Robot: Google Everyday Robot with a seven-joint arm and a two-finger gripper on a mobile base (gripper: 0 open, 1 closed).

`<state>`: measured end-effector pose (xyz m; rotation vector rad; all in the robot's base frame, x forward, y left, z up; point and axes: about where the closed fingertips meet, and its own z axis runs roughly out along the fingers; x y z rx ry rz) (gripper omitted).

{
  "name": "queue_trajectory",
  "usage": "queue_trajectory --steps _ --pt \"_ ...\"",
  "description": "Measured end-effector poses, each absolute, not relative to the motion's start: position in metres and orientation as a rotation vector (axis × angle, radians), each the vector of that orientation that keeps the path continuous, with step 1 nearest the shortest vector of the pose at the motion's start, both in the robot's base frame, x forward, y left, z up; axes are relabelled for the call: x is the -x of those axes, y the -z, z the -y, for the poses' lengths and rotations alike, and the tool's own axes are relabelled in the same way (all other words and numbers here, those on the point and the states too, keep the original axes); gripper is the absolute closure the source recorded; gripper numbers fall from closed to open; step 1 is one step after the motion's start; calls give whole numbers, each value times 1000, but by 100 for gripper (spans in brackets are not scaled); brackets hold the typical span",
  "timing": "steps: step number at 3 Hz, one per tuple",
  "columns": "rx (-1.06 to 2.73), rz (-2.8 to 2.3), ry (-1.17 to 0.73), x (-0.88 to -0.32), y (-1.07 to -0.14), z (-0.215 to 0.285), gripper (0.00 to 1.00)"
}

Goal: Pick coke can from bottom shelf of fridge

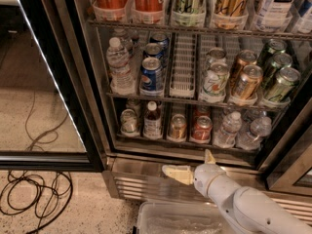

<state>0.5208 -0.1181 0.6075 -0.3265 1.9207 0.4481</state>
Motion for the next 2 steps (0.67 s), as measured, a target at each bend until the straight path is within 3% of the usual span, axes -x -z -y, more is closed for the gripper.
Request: queue_trajectory --steps 2 --pt "292 -1890 -424 -528 -605 122 0"
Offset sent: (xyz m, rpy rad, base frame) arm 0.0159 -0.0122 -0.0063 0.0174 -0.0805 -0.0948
